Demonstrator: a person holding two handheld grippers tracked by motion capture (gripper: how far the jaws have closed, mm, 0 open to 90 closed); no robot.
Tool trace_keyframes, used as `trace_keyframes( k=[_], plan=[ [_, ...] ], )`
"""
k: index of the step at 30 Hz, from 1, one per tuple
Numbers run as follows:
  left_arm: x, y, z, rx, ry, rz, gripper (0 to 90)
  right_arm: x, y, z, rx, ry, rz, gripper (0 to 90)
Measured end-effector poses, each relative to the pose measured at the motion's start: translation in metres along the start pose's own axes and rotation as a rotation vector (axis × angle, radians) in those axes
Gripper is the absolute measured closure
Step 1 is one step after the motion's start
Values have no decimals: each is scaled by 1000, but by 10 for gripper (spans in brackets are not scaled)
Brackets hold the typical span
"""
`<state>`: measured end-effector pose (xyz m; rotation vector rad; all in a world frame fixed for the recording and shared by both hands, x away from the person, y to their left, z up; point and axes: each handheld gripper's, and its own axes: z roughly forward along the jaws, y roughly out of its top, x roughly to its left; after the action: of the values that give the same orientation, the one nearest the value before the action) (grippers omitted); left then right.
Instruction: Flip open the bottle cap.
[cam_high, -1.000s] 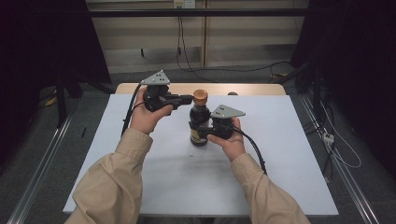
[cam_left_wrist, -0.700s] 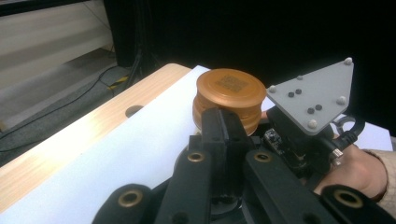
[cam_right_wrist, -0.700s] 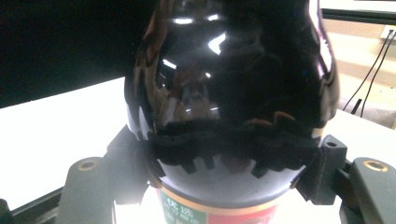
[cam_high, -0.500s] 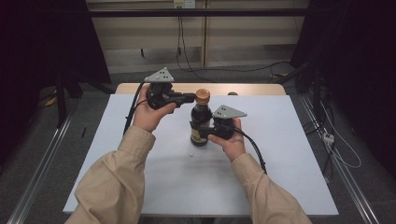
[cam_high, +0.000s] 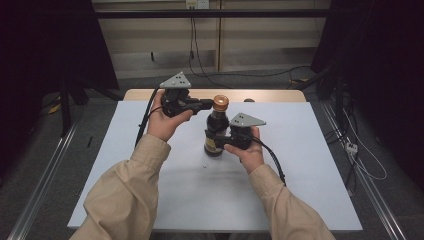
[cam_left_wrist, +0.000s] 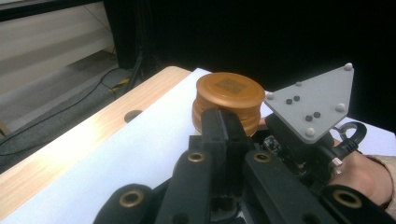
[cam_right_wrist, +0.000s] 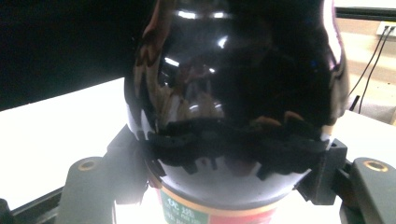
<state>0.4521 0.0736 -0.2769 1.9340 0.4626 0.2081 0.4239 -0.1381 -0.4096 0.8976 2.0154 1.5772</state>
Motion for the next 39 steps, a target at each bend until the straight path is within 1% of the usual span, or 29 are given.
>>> trace_keyframes(
  k=[1,2,3,4,5,6,7,8,9,10,12,13,15,16,18,19,20,25,30,34,38,39],
  plan=[
    [1,1,-3,-70,-30,-27,900,0,0,0,-1,1,-1,314],
    [1,7,-10,-155,-54,-58,900,0,0,1,1,2,-3,315],
    [-3,17,-14,-189,-59,-53,900,2,0,2,3,3,-22,315],
    [-8,28,-14,-137,-27,0,900,8,1,6,9,7,-55,315],
    [-12,36,-14,-111,-9,24,900,15,3,10,10,-5,-92,314],
    [-15,41,-15,-96,-3,45,900,20,5,14,14,-10,-113,313],
    [-16,43,-16,-72,15,63,900,23,6,17,18,-10,-116,312],
    [-16,43,-19,-68,24,61,900,23,6,17,18,-8,-118,312],
    [-14,41,-21,-49,29,68,900,21,5,17,18,-8,-106,313],
    [-12,38,-23,-42,36,68,900,17,5,15,19,-9,-88,313],
    [-10,33,-25,-28,22,52,900,11,4,12,23,-2,-54,313],
    [-9,30,-25,-22,22,47,900,9,3,10,22,2,-40,313],
    [-6,25,-24,-20,23,33,900,5,2,7,21,9,-27,313],
    [-5,23,-25,-13,30,34,900,5,2,7,22,11,-28,313],
    [-4,20,-24,-5,28,29,900,6,2,8,21,9,-34,313],
    [-3,18,-24,0,28,23,900,6,2,8,17,8,-28,313],
    [-3,17,-24,8,30,28,900,6,1,7,13,9,-27,313],
    [-2,12,-23,29,15,27,900,5,1,7,16,12,-26,313],
    [2,2,-21,44,1,2,900,6,1,7,13,9,-26,312],
    [4,-3,-18,57,0,-13,900,6,1,7,13,7,-32,312],
    [5,-5,-15,74,-4,-14,900,6,0,7,13,6,-30,312],
    [4,-5,-14,80,0,-9,900,6,0,7,12,6,-30,312]
  ],
)
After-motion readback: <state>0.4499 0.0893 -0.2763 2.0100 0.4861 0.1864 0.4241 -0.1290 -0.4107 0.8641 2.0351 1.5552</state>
